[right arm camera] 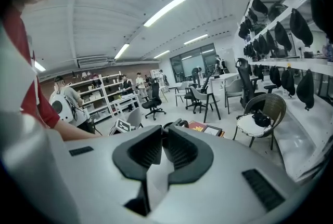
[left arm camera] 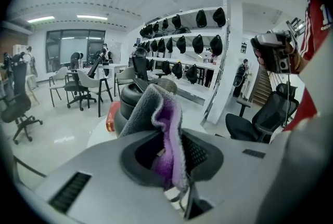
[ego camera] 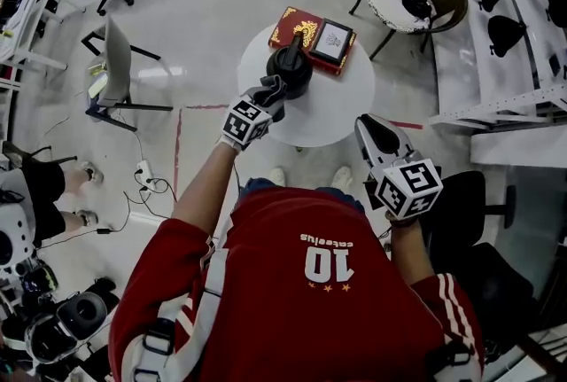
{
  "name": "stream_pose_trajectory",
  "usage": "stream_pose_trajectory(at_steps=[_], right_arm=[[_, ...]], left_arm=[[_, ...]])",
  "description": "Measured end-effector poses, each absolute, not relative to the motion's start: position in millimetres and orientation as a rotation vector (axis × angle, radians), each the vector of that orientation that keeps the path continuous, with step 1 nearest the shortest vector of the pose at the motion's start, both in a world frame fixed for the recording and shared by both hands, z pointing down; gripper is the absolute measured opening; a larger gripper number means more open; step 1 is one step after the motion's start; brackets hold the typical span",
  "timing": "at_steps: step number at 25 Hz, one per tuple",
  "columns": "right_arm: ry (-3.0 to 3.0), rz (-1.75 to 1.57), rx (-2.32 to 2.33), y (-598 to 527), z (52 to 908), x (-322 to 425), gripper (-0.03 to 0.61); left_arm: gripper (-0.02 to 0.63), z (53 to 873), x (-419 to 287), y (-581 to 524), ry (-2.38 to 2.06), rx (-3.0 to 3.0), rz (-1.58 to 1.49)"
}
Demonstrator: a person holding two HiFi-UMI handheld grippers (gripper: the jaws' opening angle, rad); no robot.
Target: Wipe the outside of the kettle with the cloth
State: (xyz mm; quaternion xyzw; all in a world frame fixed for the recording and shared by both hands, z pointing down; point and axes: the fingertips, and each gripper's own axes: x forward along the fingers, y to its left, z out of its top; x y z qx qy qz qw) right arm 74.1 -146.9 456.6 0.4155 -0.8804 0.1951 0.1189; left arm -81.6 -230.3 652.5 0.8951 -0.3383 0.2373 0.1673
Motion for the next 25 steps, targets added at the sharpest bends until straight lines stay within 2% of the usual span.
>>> stream_pose_trajectory(at_steps=[25], right_arm=[[-2.663,0.552,1.046,-197.0,457.6,148.6,0.052]], left_arm=[[0.060,641.1,10.0,-255.3,-0.986,2.483,0.607]])
